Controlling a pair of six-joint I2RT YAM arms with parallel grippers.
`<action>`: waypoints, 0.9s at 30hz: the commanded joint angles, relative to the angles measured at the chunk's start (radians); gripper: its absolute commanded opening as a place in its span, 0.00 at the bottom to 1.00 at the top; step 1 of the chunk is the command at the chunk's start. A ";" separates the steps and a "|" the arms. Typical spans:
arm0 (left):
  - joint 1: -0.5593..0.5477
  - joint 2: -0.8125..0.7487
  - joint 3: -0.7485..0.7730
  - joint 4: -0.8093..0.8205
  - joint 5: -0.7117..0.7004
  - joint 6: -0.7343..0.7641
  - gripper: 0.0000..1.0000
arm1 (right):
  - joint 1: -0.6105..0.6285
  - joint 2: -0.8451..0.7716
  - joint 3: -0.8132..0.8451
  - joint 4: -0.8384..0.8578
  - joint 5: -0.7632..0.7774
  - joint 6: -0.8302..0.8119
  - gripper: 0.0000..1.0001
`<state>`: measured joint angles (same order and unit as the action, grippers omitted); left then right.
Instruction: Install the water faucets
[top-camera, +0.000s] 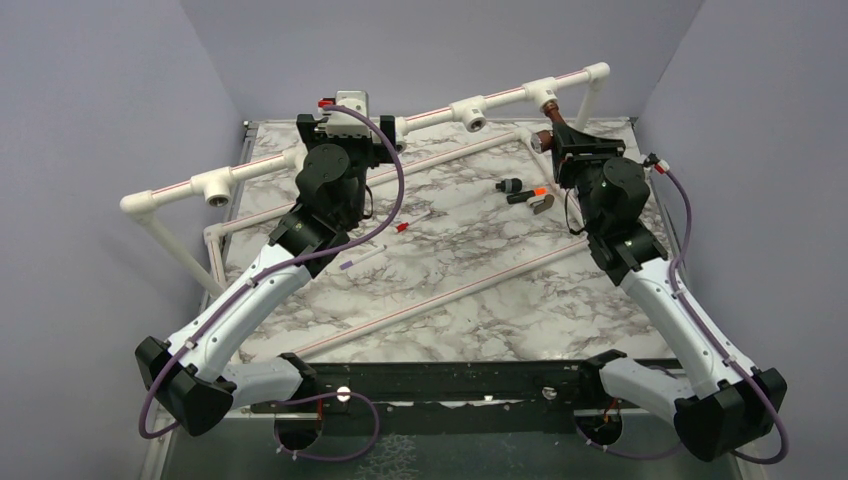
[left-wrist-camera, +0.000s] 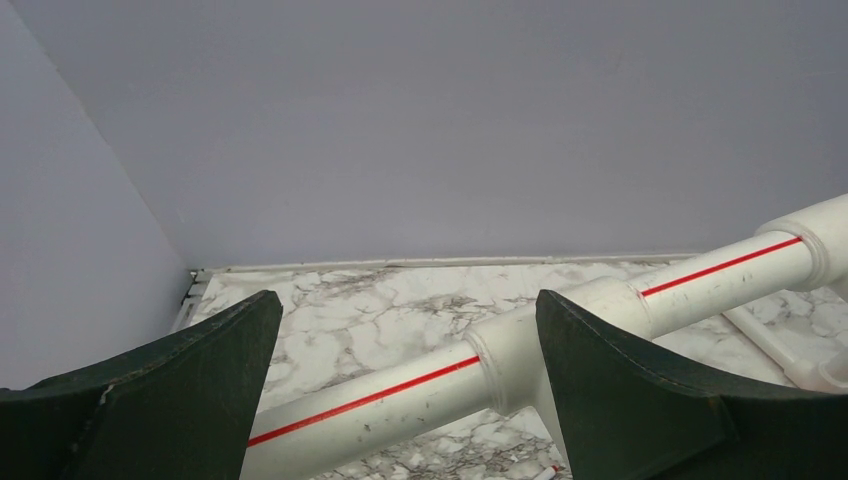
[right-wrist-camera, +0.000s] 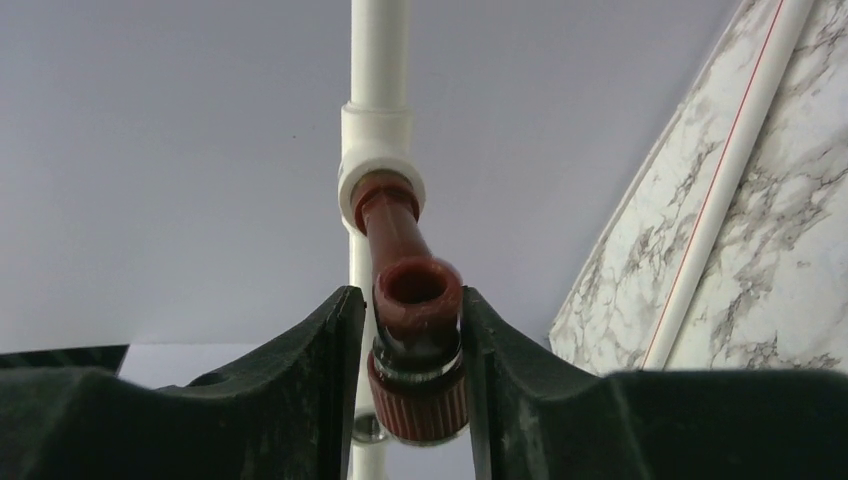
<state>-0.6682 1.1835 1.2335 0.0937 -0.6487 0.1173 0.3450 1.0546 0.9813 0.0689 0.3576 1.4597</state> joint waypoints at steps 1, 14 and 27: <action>-0.008 0.026 -0.039 -0.111 0.004 0.016 0.99 | 0.016 -0.054 0.030 0.008 -0.008 0.070 0.51; -0.008 0.034 -0.037 -0.114 0.002 0.019 0.99 | 0.015 -0.142 0.023 -0.211 0.038 -0.029 0.73; -0.008 0.041 -0.037 -0.114 0.003 0.017 0.99 | 0.015 -0.203 0.073 -0.335 0.003 -0.537 0.77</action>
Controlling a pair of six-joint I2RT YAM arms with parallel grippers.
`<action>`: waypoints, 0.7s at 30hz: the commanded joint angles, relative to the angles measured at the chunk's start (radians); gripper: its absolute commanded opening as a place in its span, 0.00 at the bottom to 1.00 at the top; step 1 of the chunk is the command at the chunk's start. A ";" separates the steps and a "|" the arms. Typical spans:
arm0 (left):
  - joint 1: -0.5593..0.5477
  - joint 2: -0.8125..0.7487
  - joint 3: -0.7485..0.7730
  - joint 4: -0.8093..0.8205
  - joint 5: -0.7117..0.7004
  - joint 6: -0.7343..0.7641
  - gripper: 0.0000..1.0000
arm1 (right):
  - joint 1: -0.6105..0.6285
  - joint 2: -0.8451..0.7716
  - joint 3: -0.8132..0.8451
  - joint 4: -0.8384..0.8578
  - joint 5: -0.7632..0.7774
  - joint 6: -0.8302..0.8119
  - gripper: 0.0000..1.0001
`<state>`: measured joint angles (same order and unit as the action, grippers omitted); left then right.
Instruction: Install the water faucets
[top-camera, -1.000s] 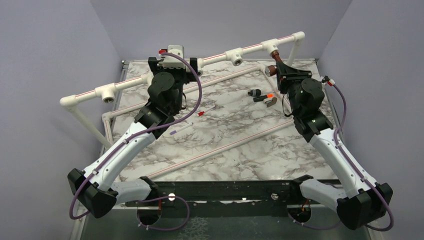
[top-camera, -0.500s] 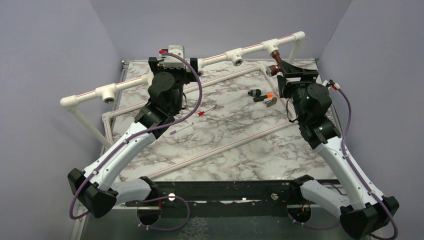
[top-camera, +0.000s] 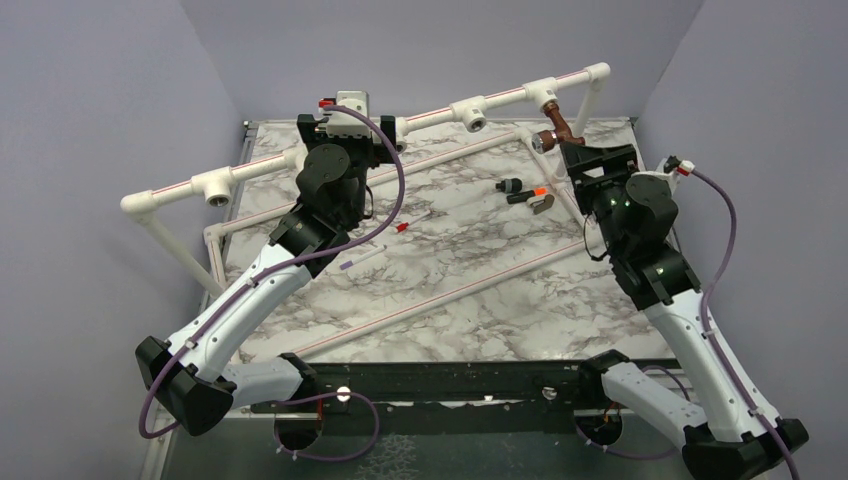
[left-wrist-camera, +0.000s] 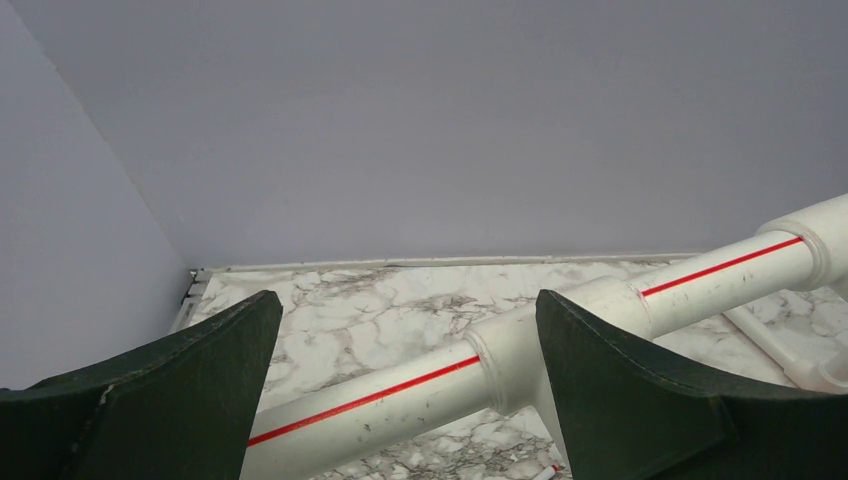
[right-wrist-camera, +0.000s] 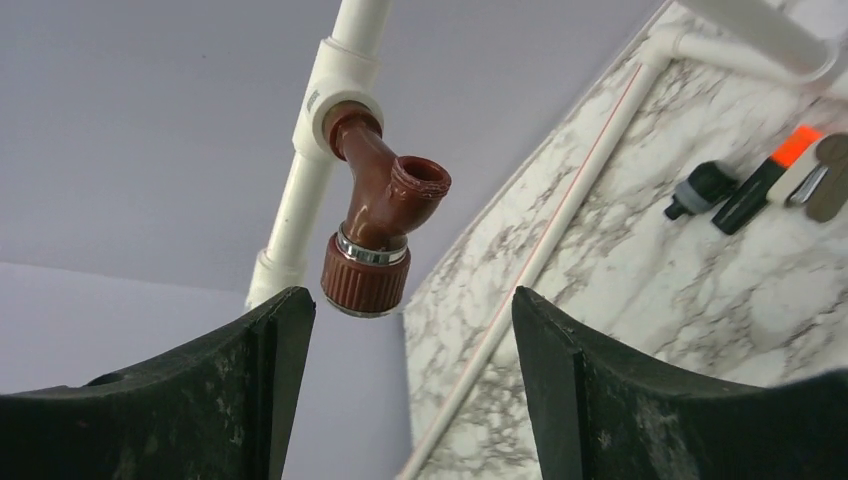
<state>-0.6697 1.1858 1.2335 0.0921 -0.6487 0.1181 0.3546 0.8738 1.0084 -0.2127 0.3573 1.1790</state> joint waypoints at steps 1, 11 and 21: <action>-0.007 0.038 -0.037 -0.113 0.004 0.015 0.99 | 0.006 -0.032 0.035 -0.032 -0.005 -0.326 0.77; -0.006 0.036 -0.037 -0.112 0.000 0.019 0.99 | 0.006 -0.063 -0.003 0.124 -0.138 -1.136 0.78; -0.006 0.037 -0.039 -0.112 0.006 0.016 0.99 | 0.006 -0.069 -0.056 0.130 -0.256 -1.932 0.83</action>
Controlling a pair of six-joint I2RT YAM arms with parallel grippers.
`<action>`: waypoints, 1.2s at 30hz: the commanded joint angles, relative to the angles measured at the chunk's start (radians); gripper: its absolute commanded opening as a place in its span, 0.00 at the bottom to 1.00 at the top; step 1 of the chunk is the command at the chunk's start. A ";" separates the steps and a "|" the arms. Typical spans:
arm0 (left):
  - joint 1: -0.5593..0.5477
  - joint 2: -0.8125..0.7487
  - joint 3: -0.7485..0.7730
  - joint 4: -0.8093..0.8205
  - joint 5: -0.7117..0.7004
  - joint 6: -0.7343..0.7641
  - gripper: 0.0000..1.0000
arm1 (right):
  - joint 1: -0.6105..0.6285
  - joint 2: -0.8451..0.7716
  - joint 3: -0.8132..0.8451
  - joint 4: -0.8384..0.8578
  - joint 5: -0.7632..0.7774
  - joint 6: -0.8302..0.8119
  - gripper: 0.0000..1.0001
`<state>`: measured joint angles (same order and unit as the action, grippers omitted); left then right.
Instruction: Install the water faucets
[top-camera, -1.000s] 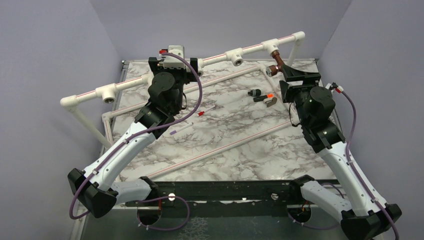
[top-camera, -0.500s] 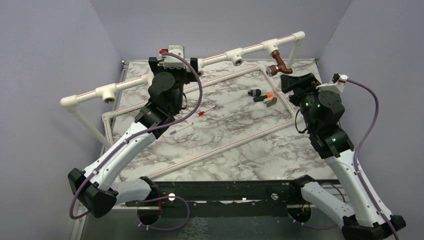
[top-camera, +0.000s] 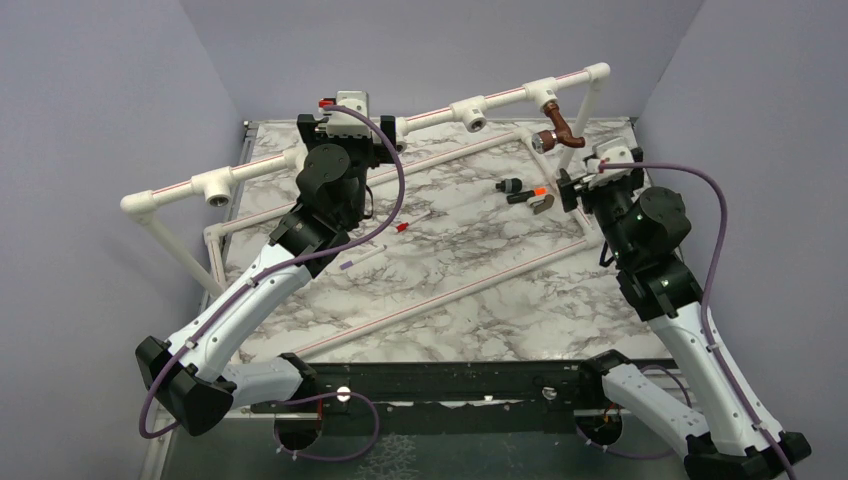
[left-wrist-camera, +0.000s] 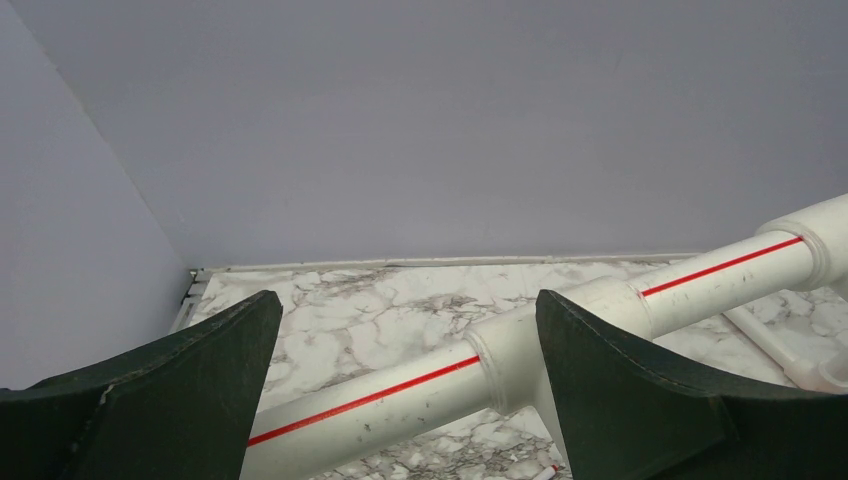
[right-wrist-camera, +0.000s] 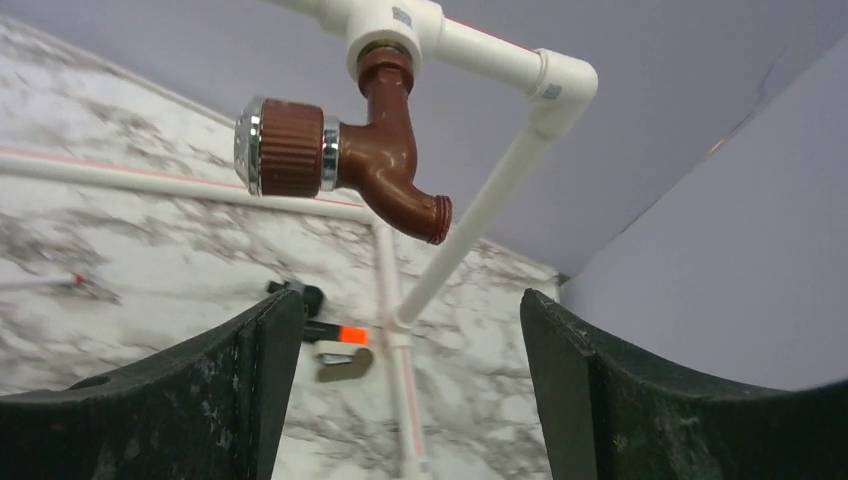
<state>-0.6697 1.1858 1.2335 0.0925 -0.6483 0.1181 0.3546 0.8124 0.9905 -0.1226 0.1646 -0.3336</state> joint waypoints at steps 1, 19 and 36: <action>-0.006 0.038 -0.039 -0.112 0.007 0.016 0.99 | 0.006 -0.006 -0.044 0.041 -0.070 -0.485 0.84; -0.006 0.030 -0.039 -0.112 0.010 0.012 0.99 | 0.009 0.120 -0.237 0.567 -0.055 -1.278 0.90; -0.006 0.034 -0.039 -0.112 0.013 0.012 0.99 | 0.050 0.260 -0.204 0.729 -0.063 -1.398 0.63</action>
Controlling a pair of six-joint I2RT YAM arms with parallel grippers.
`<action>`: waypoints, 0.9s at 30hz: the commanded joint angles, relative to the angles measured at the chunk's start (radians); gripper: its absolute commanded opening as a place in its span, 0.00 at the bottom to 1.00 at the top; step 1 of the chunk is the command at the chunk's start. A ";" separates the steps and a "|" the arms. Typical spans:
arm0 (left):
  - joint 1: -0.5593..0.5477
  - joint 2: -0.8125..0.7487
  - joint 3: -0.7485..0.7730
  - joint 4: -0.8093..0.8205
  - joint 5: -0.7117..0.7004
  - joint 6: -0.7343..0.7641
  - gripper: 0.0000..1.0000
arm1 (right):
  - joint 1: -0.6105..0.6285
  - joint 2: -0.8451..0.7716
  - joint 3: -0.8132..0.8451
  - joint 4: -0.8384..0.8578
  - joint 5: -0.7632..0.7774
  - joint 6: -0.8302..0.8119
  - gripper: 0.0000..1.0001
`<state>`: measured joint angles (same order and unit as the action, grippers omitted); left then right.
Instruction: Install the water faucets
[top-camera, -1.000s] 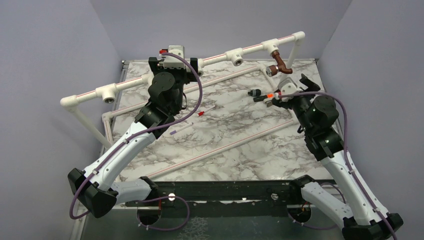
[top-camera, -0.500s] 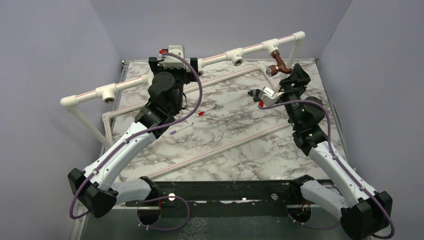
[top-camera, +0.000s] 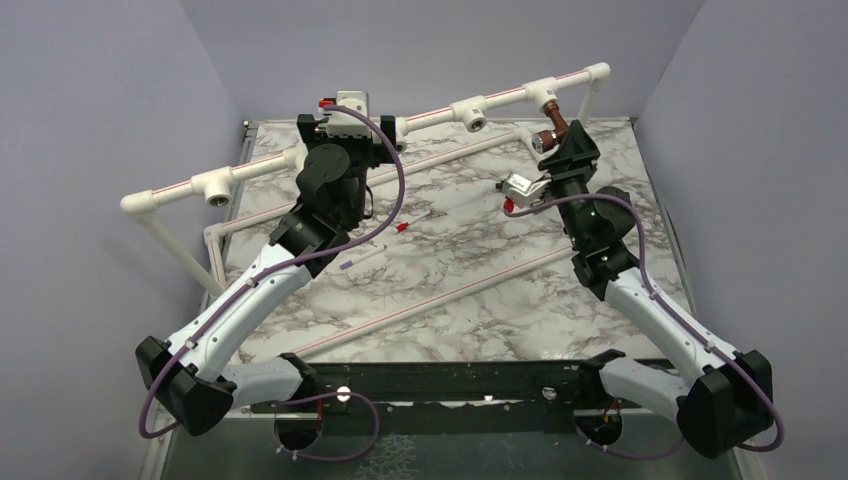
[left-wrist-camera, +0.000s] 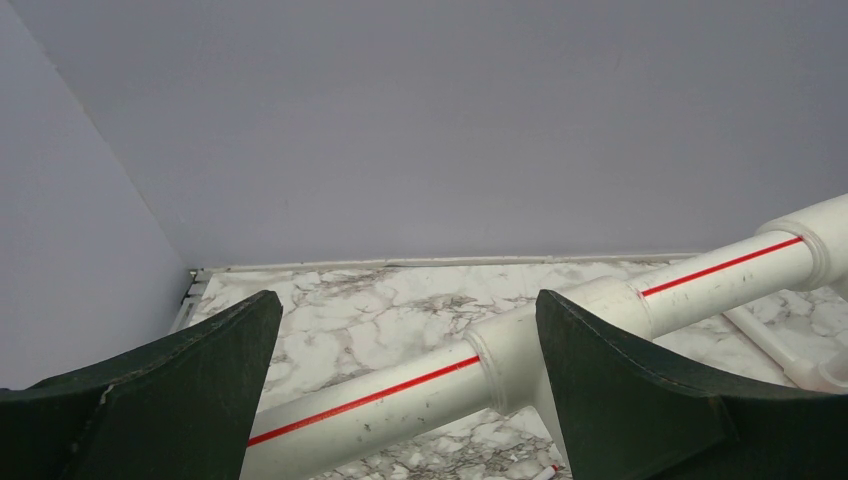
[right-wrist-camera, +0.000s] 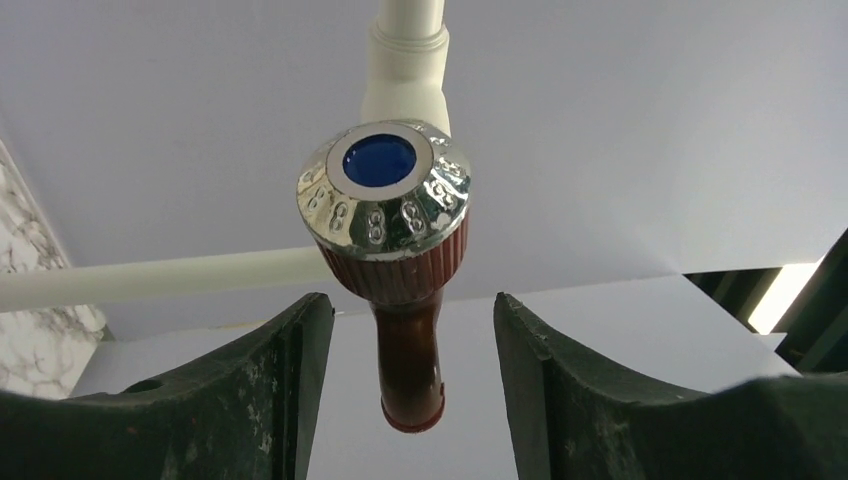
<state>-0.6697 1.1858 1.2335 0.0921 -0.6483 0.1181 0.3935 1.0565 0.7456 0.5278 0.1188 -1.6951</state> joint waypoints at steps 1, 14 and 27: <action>-0.005 0.035 -0.039 -0.113 0.014 0.012 0.99 | 0.013 0.022 0.042 0.086 -0.018 -0.031 0.62; -0.006 0.038 -0.040 -0.112 0.012 0.012 0.99 | 0.026 0.036 0.056 0.114 -0.054 0.269 0.02; -0.006 0.038 -0.041 -0.111 0.013 0.012 0.99 | 0.036 -0.015 0.132 0.107 0.012 1.202 0.01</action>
<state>-0.6693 1.1873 1.2335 0.0978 -0.6487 0.1162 0.4068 1.0740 0.8047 0.5537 0.1299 -0.9855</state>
